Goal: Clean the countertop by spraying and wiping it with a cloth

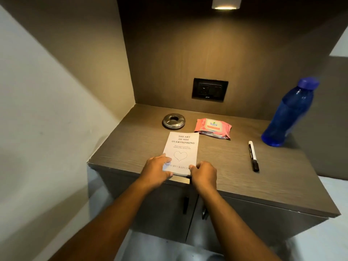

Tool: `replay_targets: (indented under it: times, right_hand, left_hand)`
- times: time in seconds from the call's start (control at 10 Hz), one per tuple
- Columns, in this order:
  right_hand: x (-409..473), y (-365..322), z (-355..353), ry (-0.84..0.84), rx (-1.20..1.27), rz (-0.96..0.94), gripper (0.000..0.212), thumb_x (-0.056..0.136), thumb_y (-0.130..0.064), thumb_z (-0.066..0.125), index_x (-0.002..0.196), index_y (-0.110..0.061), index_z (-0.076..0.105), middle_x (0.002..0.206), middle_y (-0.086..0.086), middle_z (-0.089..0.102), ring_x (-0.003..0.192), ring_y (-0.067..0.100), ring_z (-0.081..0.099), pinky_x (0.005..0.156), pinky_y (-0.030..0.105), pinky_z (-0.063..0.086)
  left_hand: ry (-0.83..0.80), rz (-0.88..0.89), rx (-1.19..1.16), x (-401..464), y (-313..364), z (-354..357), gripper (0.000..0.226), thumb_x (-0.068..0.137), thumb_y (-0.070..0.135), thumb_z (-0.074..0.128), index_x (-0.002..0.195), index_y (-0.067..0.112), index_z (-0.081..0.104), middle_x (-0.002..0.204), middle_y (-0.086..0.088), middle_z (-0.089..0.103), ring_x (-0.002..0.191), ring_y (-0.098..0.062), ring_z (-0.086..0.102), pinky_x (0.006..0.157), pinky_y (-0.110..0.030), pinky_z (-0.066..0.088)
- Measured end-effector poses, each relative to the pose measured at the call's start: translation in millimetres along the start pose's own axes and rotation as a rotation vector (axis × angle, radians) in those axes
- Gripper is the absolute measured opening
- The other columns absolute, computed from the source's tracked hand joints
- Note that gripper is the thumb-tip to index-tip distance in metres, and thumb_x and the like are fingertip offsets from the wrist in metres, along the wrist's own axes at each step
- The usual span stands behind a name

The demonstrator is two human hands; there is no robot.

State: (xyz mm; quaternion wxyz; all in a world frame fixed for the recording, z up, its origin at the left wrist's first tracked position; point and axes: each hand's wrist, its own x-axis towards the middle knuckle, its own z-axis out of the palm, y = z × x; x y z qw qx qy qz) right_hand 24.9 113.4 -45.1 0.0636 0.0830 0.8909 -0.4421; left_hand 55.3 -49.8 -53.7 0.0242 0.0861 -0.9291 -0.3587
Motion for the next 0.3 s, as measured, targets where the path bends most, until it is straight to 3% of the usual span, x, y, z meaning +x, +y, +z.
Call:
replay_targets:
  times: [0.1,0.2,0.3]
  right_hand:
    - [-6,-1,2,0.014,-0.086,-0.039,0.023,0.095,-0.027,0.061,0.102,-0.007,0.069,0.106,0.008,0.071,0.088,0.021,0.066,0.052,0.023,0.037]
    - [-11,-6,-3,0.01,-0.094,-0.036,0.027,0.096,-0.028,0.059,0.105,-0.005,0.068,0.109,0.011,0.07,0.09,0.023,0.065,0.061,0.026,0.041]
    - [-24,-14,-16,0.008,-0.098,-0.038,0.029,0.095,-0.032,0.06,0.104,-0.005,0.066,0.113,0.011,0.069,0.083,0.019,0.058,0.059,0.026,0.04]
  left_hand:
    - [-0.014,-0.012,0.068,-1,0,-2,0.058,0.08,0.025,0.076,0.133,0.02,0.054,0.144,-0.002,0.048,0.118,-0.018,0.053,0.092,-0.028,0.05]
    - [-0.068,0.008,0.107,-5,2,-5,0.059,0.08,0.026,0.075,0.135,0.021,0.052,0.146,-0.002,0.046,0.123,-0.021,0.051,0.098,-0.032,0.047]
    - [-0.101,0.049,0.172,-18,7,-26,0.064,0.08,0.031,0.074,0.138,0.022,0.049,0.146,-0.003,0.044,0.125,-0.022,0.049,0.099,-0.035,0.048]
